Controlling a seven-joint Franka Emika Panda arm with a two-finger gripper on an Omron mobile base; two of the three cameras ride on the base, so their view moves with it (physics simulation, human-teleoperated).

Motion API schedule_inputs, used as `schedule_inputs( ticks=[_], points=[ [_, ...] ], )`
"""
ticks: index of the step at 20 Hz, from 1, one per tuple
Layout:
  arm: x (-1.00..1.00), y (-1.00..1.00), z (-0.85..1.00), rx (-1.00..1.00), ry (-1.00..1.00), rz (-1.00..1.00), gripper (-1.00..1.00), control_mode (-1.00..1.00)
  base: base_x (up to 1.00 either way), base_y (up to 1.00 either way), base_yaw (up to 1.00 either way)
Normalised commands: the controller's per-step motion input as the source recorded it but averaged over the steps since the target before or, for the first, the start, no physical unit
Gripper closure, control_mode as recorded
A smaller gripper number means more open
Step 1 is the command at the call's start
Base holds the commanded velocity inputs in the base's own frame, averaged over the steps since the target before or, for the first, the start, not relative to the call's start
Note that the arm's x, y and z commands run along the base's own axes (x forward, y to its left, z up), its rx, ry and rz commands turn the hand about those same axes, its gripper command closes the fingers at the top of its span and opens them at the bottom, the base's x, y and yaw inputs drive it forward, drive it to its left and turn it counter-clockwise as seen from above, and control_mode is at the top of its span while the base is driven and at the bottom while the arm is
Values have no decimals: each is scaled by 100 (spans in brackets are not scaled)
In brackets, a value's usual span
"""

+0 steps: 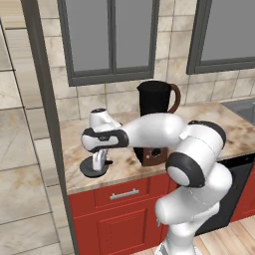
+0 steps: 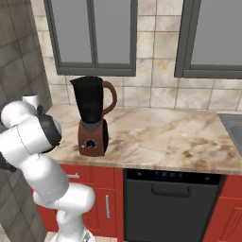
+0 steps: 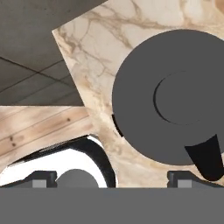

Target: Grab the lemon wedge and garlic from the fridge, place them in the blender, close the lid, and turn on the blender to create a marinade.

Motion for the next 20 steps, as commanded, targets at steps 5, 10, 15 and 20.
schedule_inputs(
  ticks=[5, 10, 15, 20],
  points=[
    [39, 22, -23, 0, -6, 0, -100, -100, 0, 0, 0],
    [55, 24, -23, 0, -8, 0, -100, -100, 0, 0, 0],
    [33, 13, -33, 0, 0, 0, -100, -100, 0, 0, 0],
    [26, 12, -39, 0, 0, 0, -100, -100, 0, 0, 0]
  ],
)
